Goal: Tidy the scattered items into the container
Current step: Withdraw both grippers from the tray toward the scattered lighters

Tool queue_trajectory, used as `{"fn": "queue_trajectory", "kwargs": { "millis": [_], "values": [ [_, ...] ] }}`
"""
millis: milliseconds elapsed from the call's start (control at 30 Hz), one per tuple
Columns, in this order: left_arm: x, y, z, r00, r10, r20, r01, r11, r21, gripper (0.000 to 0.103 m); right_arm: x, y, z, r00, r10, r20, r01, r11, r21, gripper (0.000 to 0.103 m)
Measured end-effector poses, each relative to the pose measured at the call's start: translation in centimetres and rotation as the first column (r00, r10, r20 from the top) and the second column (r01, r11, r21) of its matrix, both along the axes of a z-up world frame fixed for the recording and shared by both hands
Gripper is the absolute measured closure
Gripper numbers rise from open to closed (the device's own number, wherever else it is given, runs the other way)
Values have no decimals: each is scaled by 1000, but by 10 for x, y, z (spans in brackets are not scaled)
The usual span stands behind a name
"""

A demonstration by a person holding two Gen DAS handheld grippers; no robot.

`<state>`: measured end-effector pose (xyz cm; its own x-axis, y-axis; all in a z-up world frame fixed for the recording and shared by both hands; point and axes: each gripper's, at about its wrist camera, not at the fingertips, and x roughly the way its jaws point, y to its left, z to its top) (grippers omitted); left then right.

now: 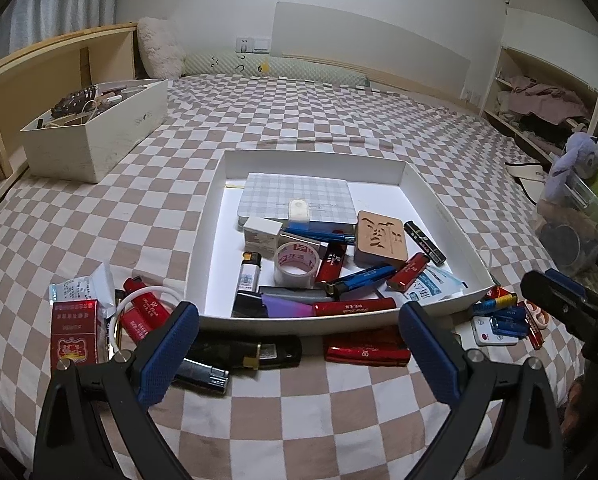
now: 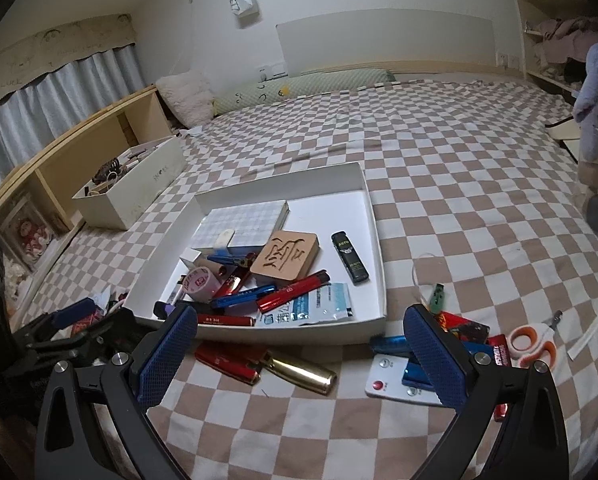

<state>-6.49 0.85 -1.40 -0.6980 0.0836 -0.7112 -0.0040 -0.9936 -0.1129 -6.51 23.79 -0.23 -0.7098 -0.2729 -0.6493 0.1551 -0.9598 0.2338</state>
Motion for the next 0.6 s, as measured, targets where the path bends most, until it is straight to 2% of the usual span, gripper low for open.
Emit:
{"fn": "queue_trajectory", "kwargs": {
  "millis": [233,400,600],
  "values": [
    [8,-9,-9,1000,-4,4,4,1000,-1,0,12,-5,-11,1000,-3,-7,3,999,38,0],
    [18,-14,-17,1000,-17,-13,17,1000,-14,0,18,-11,-26,1000,3,22,-5,997,74,0],
    [26,-30,-35,999,6,43,-7,1000,5,0,24,-17,-42,998,18,64,-23,997,72,0]
  ]
}}
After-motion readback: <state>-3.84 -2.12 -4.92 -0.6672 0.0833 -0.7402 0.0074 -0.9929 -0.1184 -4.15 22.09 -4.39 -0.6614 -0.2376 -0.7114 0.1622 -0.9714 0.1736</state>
